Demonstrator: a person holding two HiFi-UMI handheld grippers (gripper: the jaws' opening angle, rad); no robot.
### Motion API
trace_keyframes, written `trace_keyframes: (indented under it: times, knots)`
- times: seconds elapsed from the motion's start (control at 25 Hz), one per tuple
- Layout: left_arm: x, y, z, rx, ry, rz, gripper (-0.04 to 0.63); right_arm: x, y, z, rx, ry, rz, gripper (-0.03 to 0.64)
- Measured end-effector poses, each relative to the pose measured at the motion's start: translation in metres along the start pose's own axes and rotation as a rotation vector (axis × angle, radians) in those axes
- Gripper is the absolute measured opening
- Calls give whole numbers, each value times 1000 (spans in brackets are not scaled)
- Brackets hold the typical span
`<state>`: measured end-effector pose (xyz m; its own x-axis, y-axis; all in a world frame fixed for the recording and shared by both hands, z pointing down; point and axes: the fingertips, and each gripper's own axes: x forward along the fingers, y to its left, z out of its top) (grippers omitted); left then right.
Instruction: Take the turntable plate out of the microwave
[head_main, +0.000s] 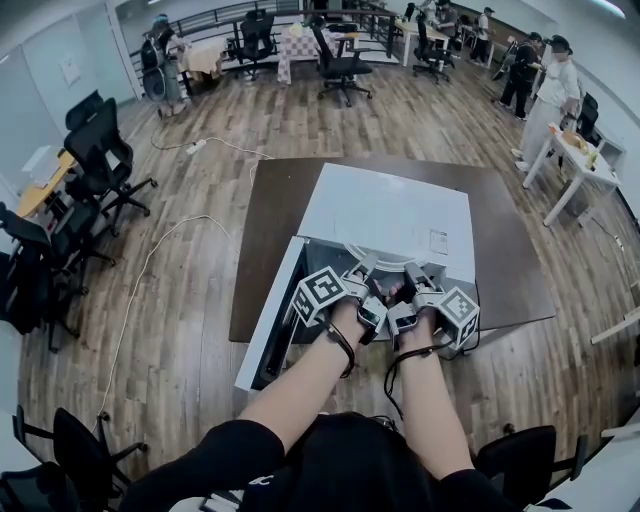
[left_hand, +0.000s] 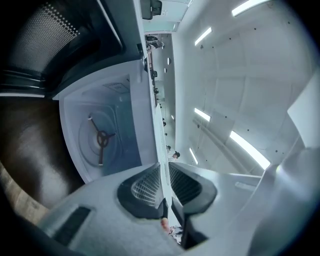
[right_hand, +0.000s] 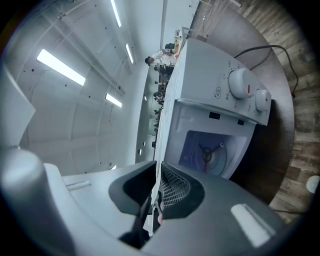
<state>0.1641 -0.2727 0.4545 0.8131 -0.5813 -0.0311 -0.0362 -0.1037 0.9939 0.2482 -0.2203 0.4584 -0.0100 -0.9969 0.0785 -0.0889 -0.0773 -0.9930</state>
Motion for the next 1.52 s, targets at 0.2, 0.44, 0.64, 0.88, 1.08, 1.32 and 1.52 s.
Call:
trace_keyframes:
  times: [0.2,0.44,0.64,0.88,1.08,1.32,1.52]
  knots:
    - [4,2,2,0,26,-2,57,4,-2,2,12,-24,-4,38]
    - [4,1,1,-8,31,-15,57,3,-1,2,6,-28,-8,38]
    - [5,2,1,-27,34,-25,54,4,-1,2,-1,-30,1,37]
    - [5,1,0,17,47,-22,52,4,-1,2,-14,-27,1,35]
    - [6,2,0,16,49,-26,52,4,-1,3,-3,-28,16,35]
    - [3,-2,0,5,47,-48,52,3,6,2,-23,-27,30,34]
    - [2,-9,1,14,49,-49,52,2,9,1,-13,-29,36,34]
